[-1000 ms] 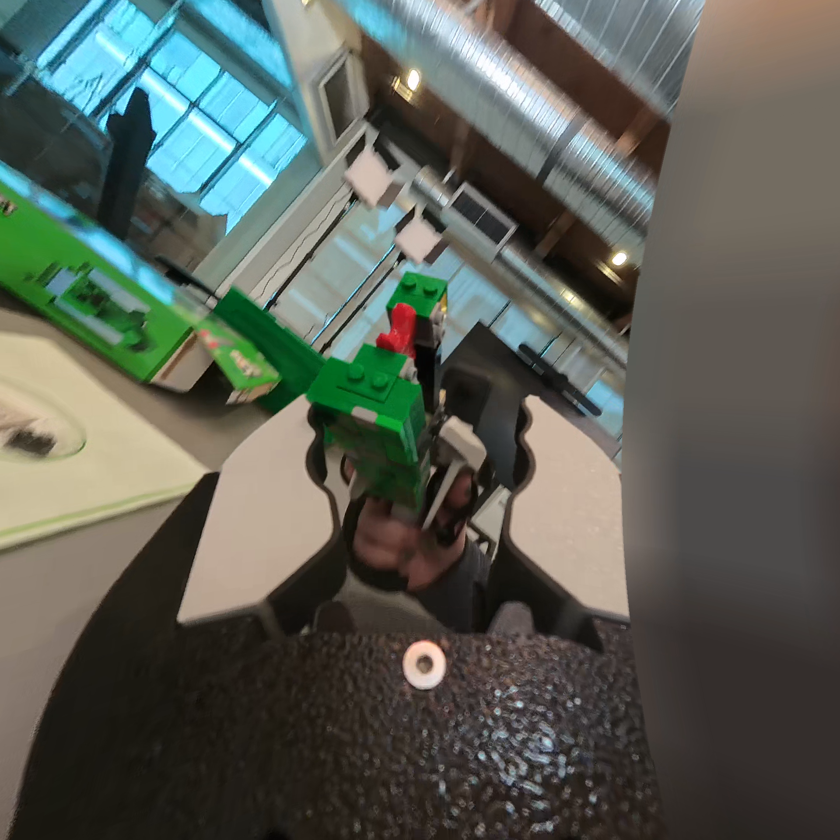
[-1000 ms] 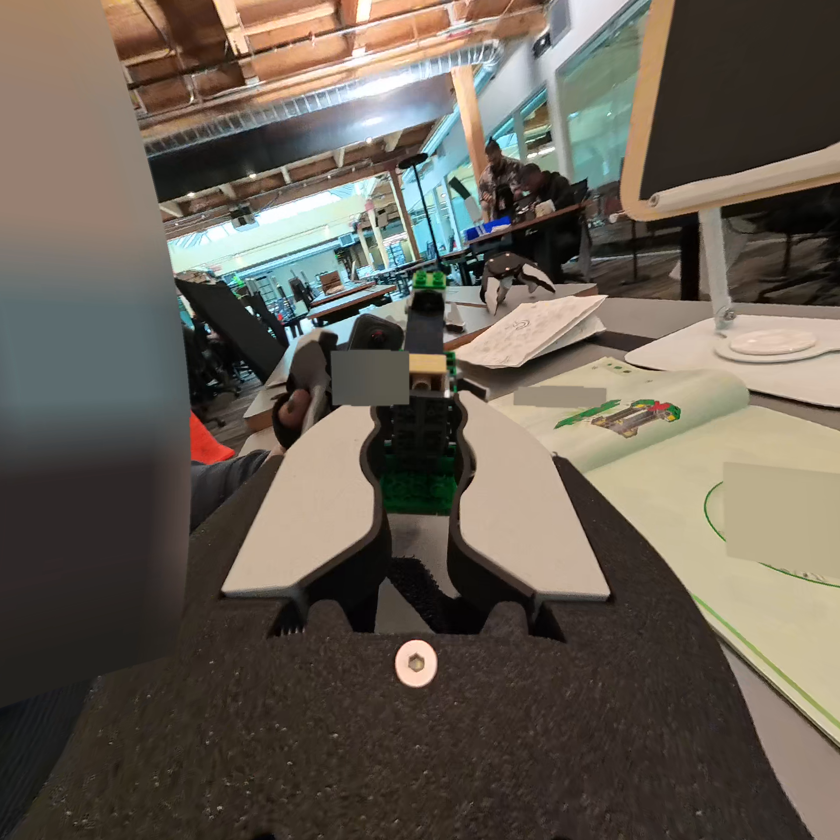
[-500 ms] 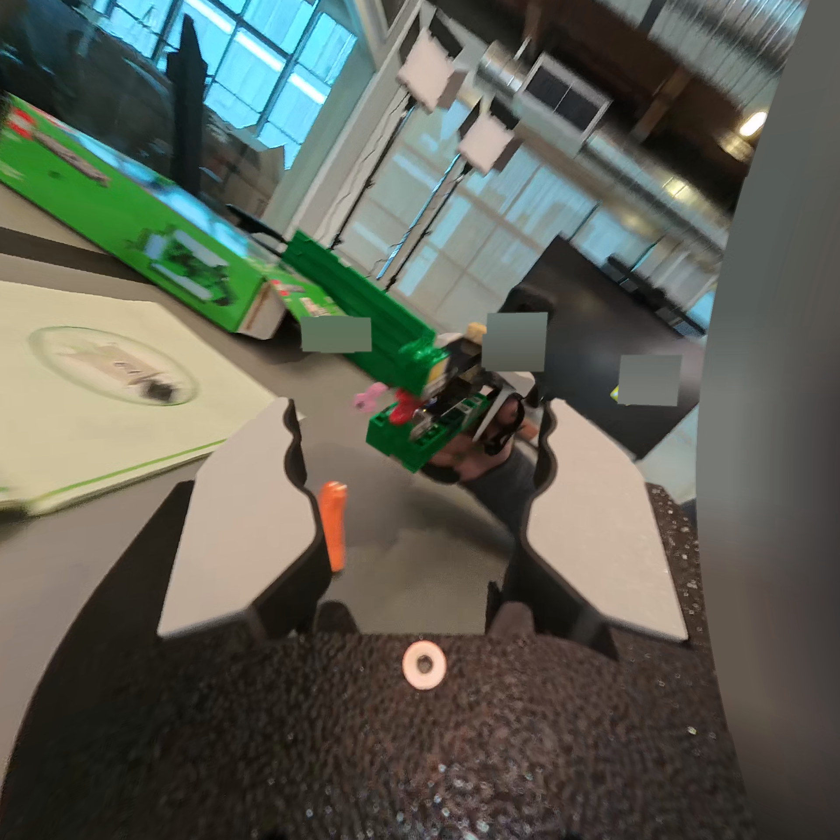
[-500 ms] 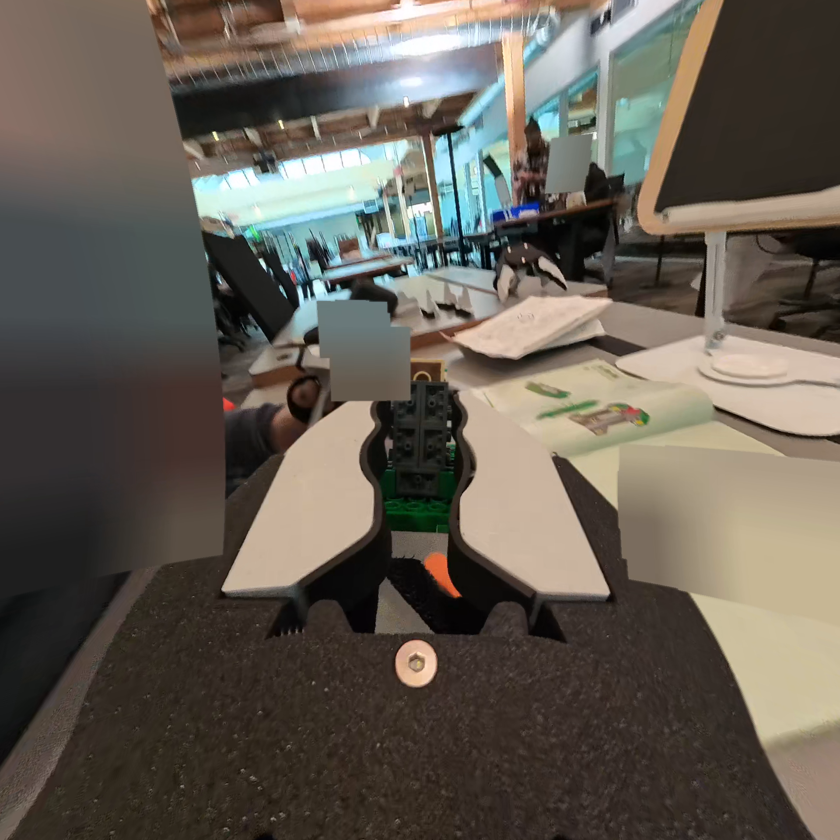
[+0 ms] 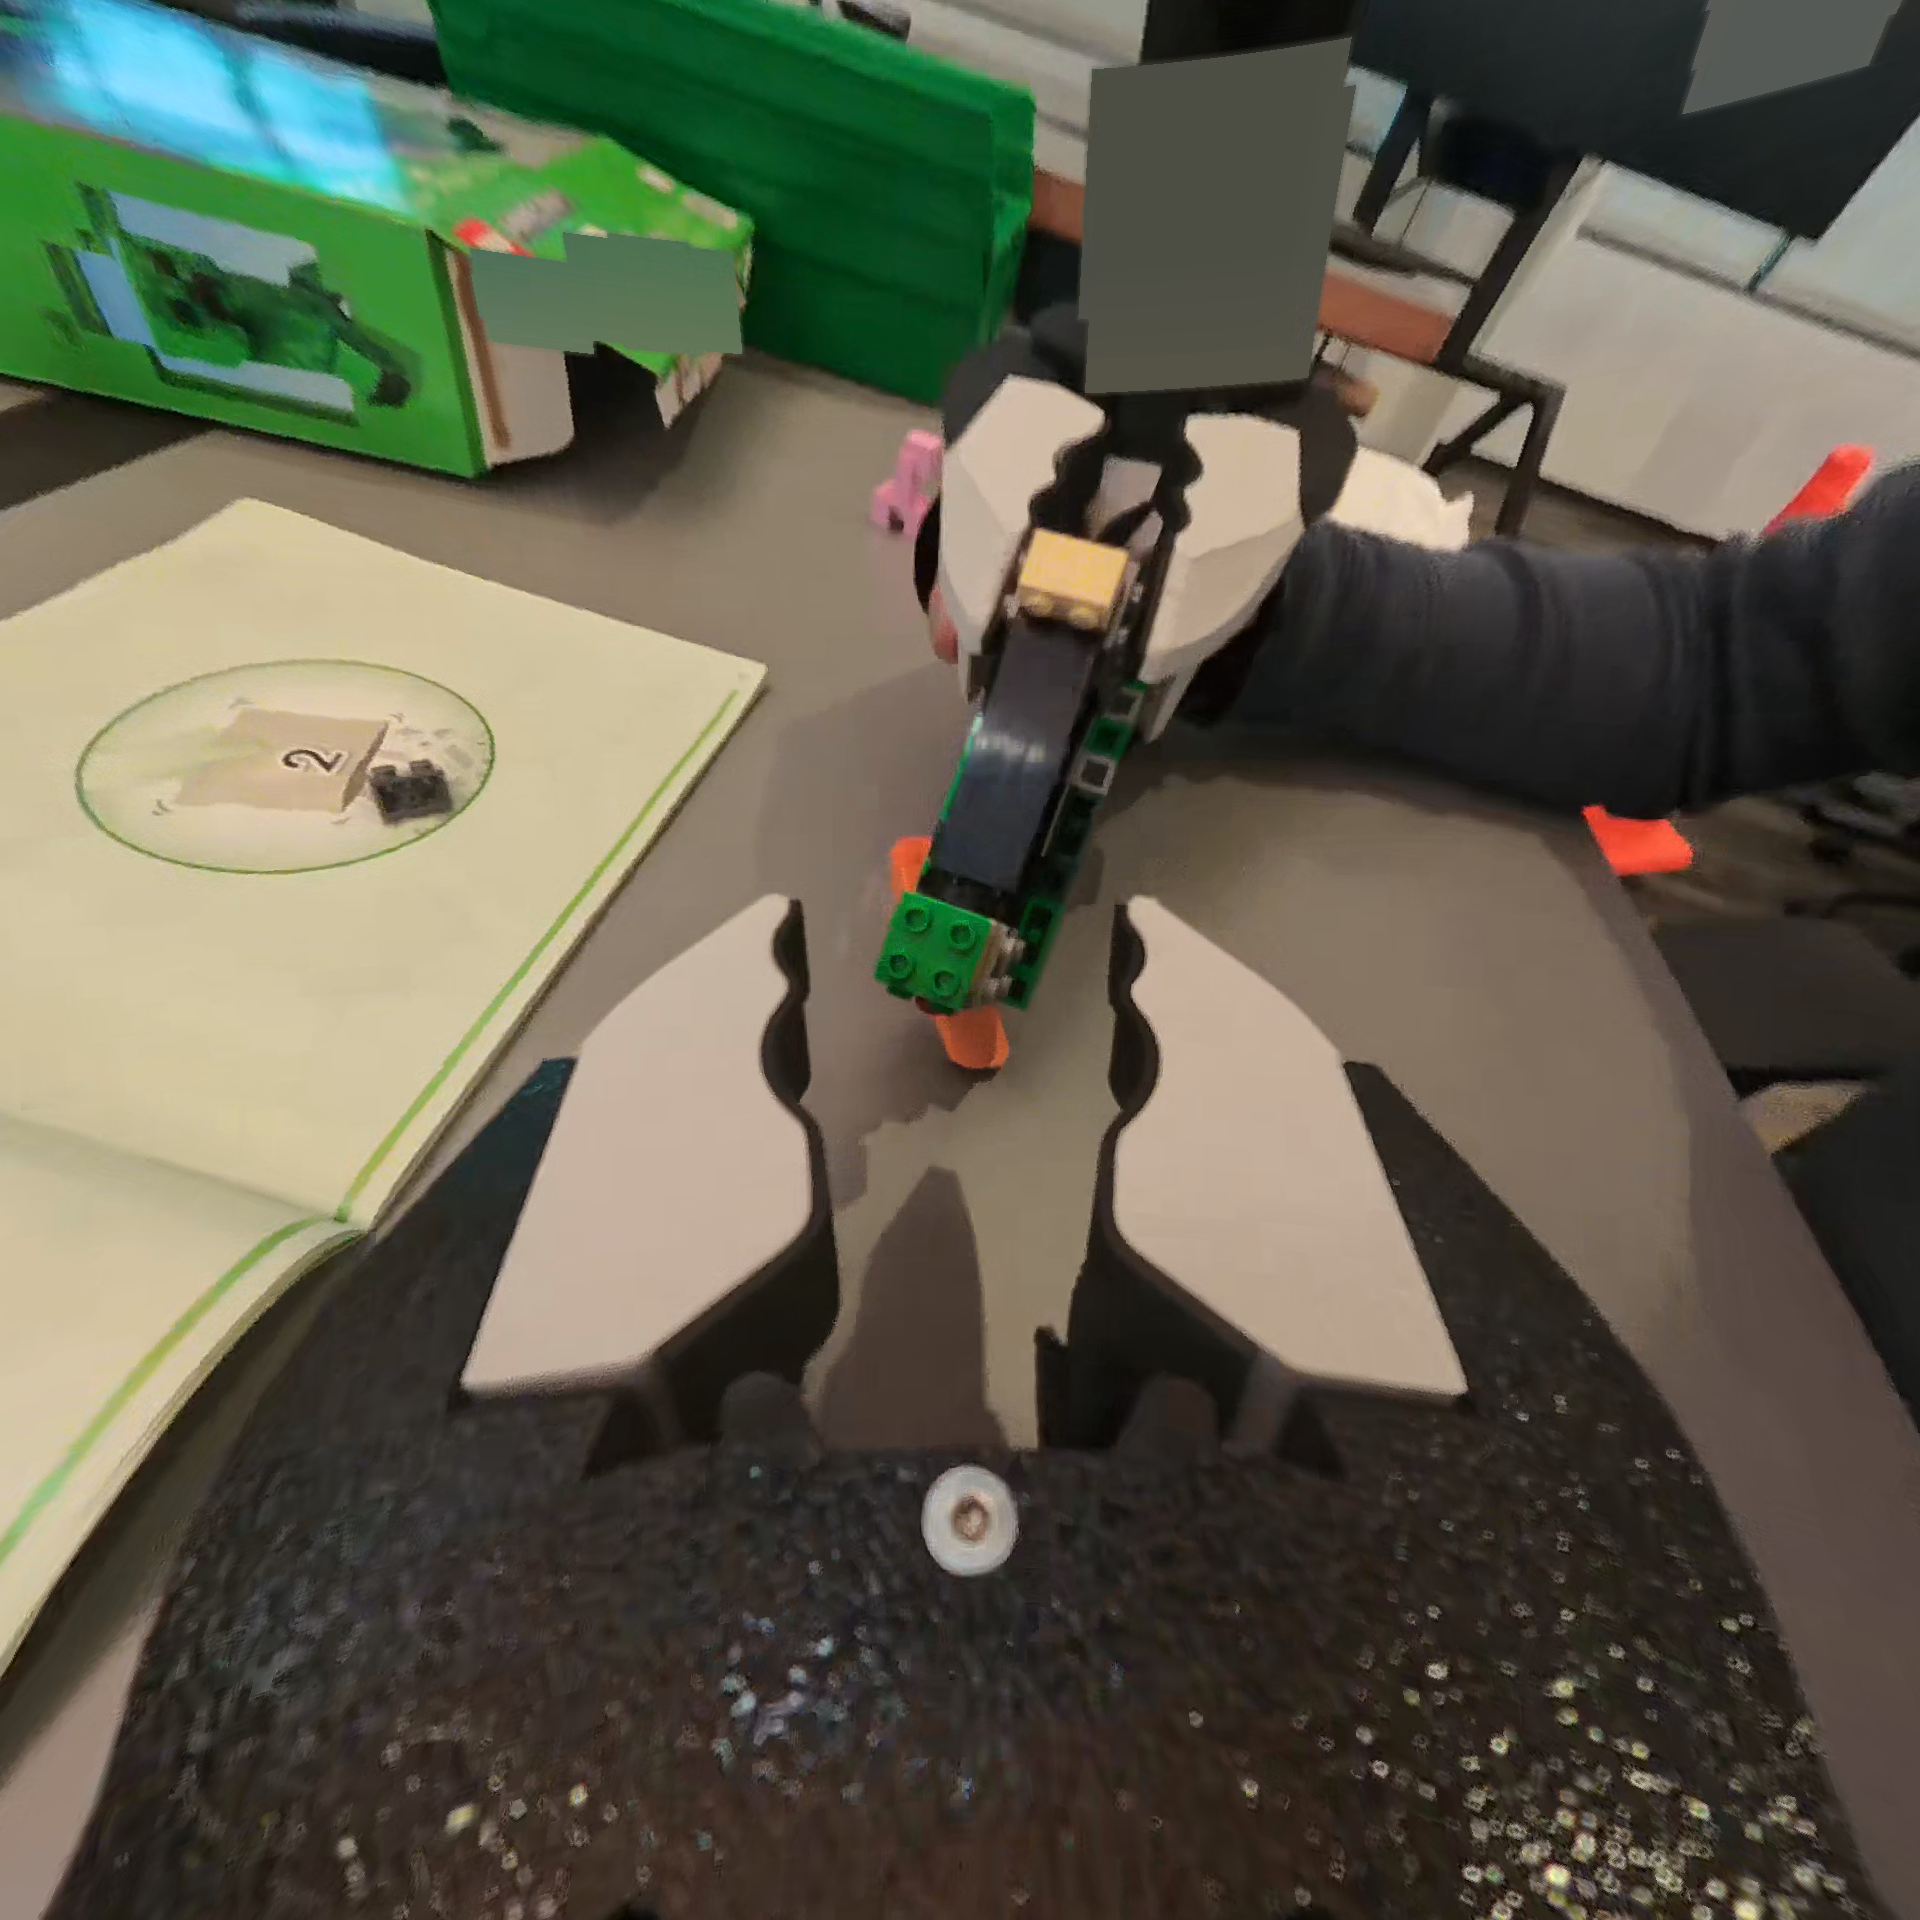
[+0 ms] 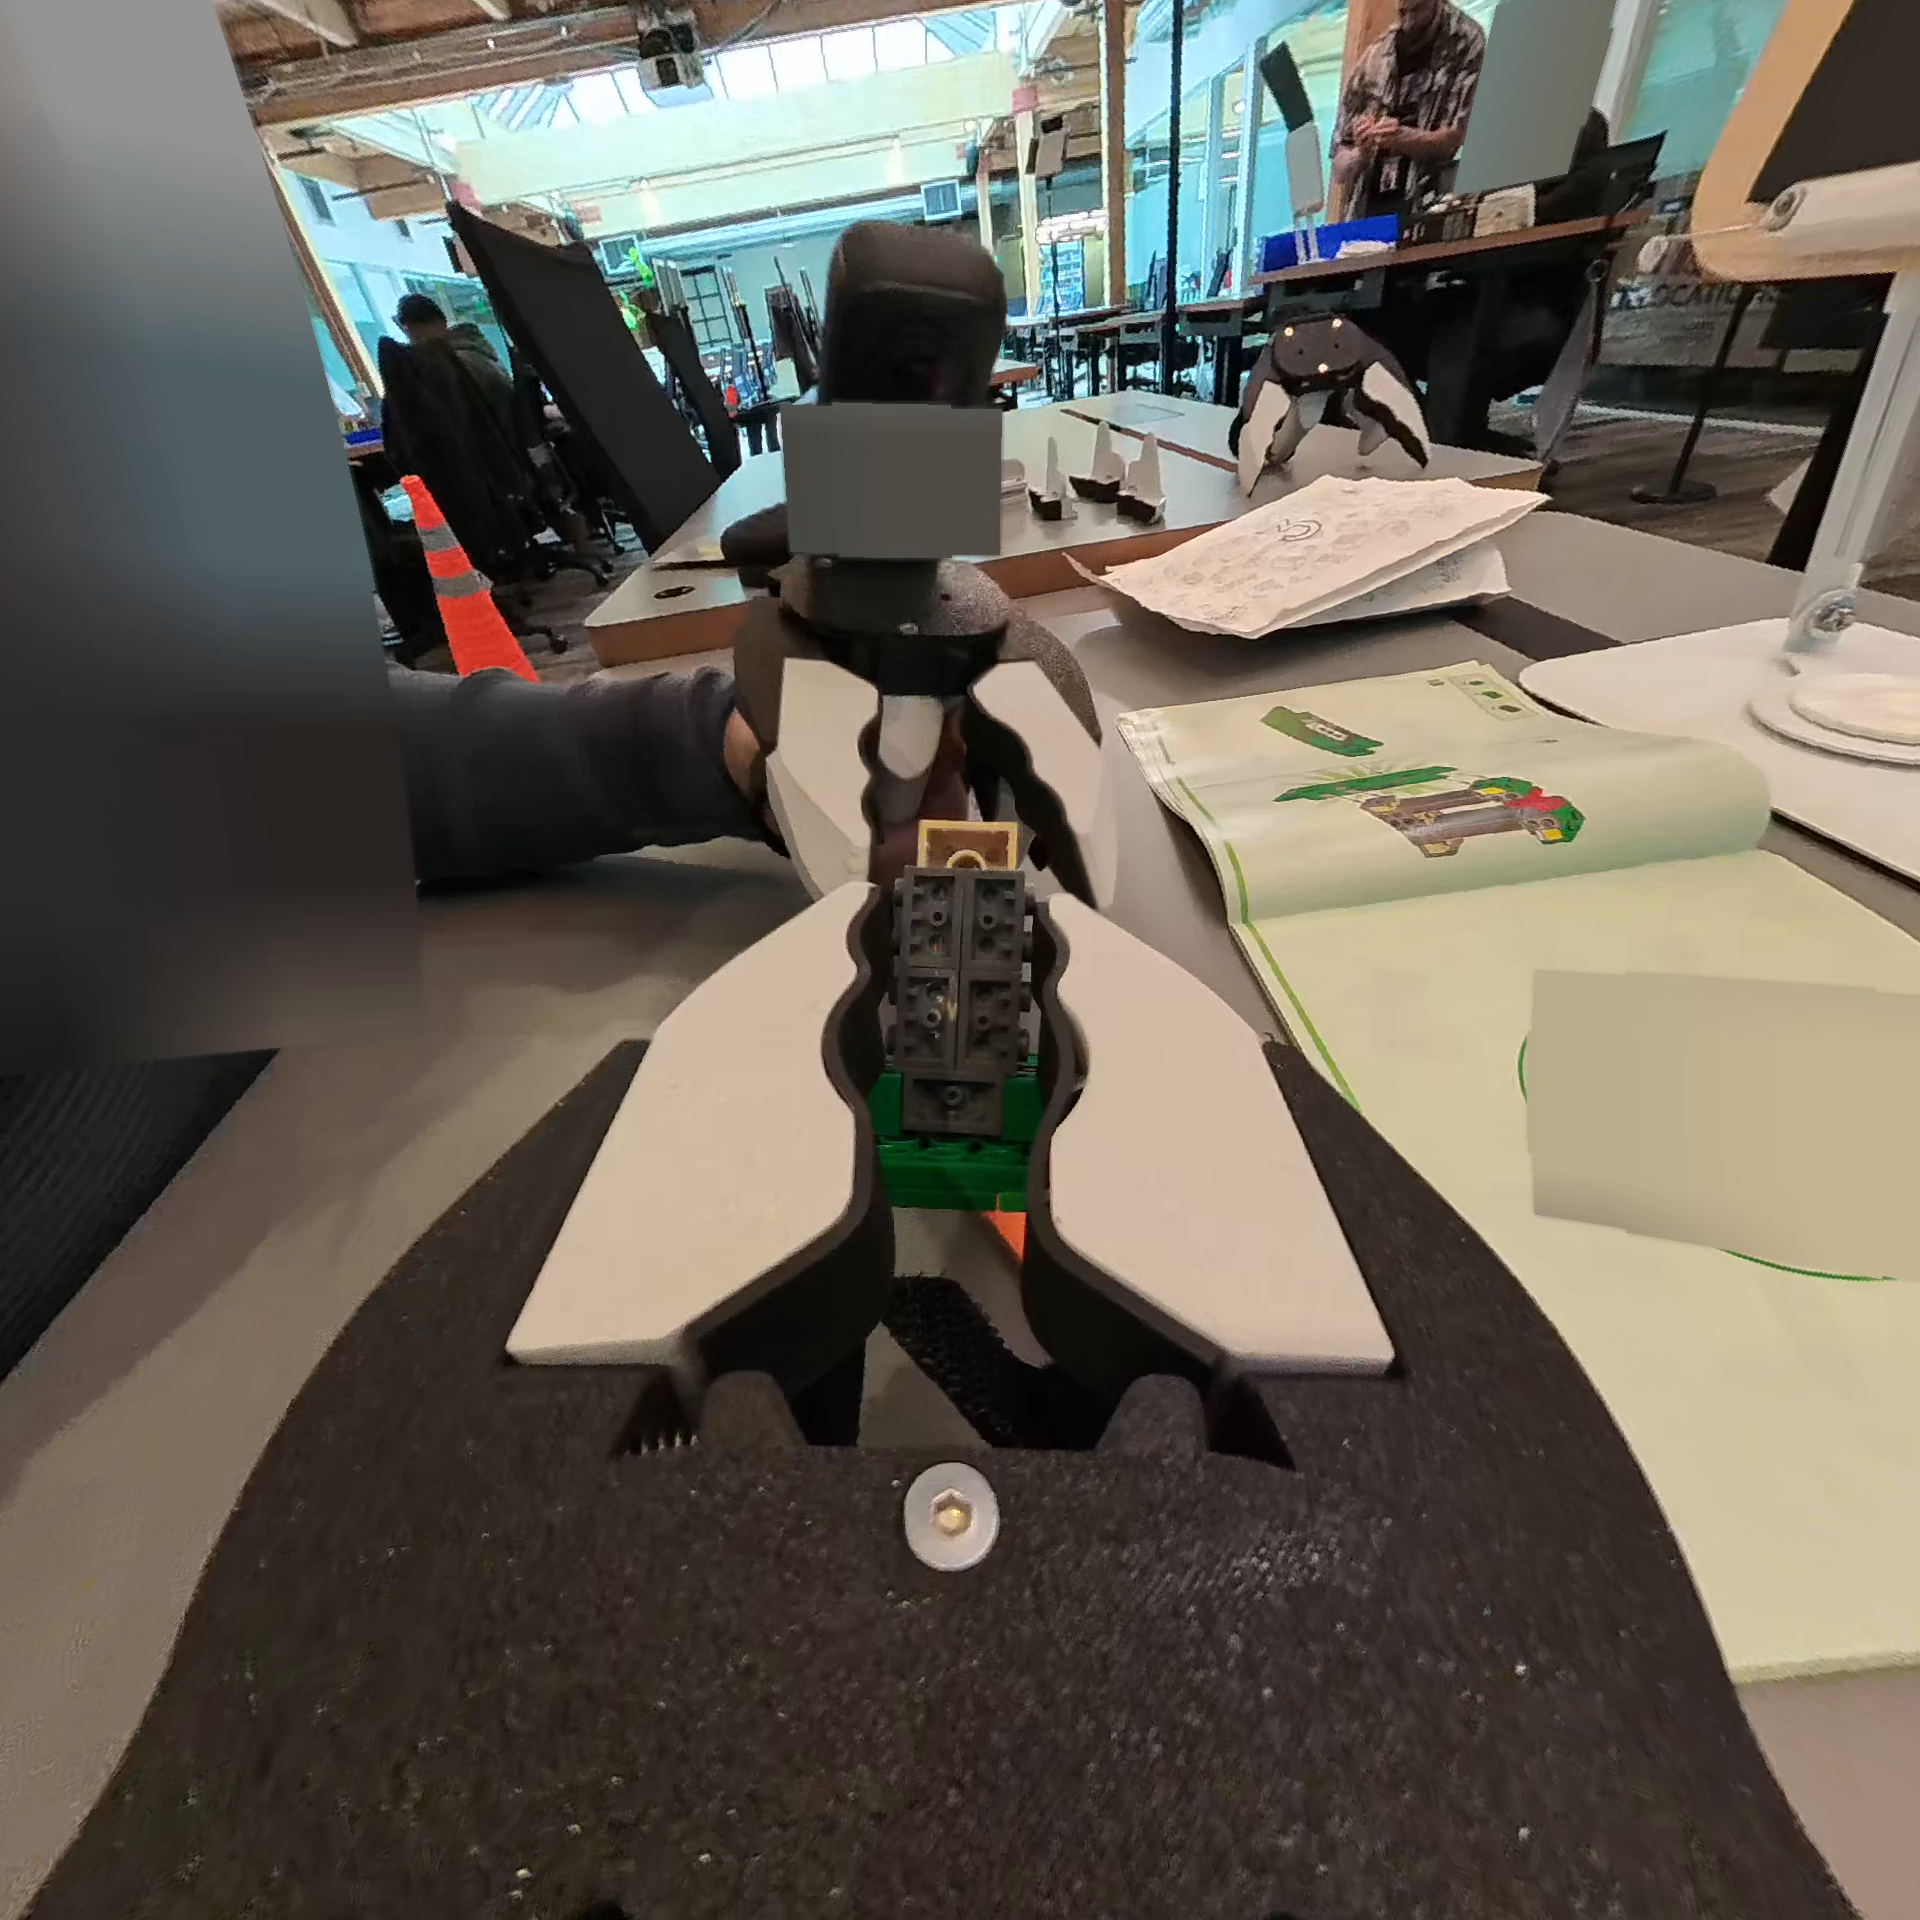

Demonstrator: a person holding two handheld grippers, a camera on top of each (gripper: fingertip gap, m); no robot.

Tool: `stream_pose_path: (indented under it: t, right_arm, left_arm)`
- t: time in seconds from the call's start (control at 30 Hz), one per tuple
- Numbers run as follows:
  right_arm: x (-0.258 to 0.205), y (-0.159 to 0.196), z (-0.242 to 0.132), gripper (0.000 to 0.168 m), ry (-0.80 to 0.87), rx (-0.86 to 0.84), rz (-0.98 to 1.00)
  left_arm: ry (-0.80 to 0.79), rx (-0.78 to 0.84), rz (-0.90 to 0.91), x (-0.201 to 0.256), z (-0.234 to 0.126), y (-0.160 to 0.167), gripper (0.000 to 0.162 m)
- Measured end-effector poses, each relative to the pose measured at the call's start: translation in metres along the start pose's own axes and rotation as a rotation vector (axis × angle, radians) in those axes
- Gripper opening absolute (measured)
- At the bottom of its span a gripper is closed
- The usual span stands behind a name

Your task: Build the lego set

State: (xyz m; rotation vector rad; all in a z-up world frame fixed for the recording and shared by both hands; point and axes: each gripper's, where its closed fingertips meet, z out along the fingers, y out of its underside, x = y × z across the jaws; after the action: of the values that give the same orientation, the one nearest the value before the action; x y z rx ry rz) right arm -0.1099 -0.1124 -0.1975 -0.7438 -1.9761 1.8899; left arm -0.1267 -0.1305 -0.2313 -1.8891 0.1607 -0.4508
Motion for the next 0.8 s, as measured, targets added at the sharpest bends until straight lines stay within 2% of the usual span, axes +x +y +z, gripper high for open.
stream_pose_path:
  t: [0.1, 0.23, 0.4, 0.47, 0.57, 0.73, 0.8]
  right_arm:
    - [0.001, 0.006, 0.000, 0.025, -0.012, -0.025, -0.020]
    - [0.000, 0.007, -0.002, 0.025, -0.032, -0.025, -0.048]
    - [0.001, 0.004, -0.002, 0.025, -0.034, -0.002, -0.063]
    - [0.000, 0.002, -0.002, 0.025, -0.050, 0.008, -0.060]
    - [0.000, 0.002, -0.003, 0.025, -0.046, 0.005, -0.073]
    - [0.004, 0.007, -0.005, 0.025, 0.004, -0.044, -0.135]
    - [0.005, 0.007, -0.008, 0.033, 0.020, -0.058, -0.147]
  left_arm:
    - [0.049, -0.049, 0.012, 0.004, 0.003, 0.008, 0.044]
    - [0.035, -0.099, 0.051, 0.002, 0.007, 0.013, 0.032]
    - [0.025, -0.126, 0.095, 0.001, 0.011, 0.016, 0.032]
    - [0.020, -0.122, 0.118, 0.001, 0.011, 0.015, 0.023]
    - [-0.002, -0.124, 0.150, 0.000, 0.010, 0.013, 0.022]
    - [-0.039, -0.232, 0.166, 0.002, 0.004, 0.013, 0.021]
    - [-0.065, -0.286, 0.176, 0.001, 0.002, 0.012, 0.021]
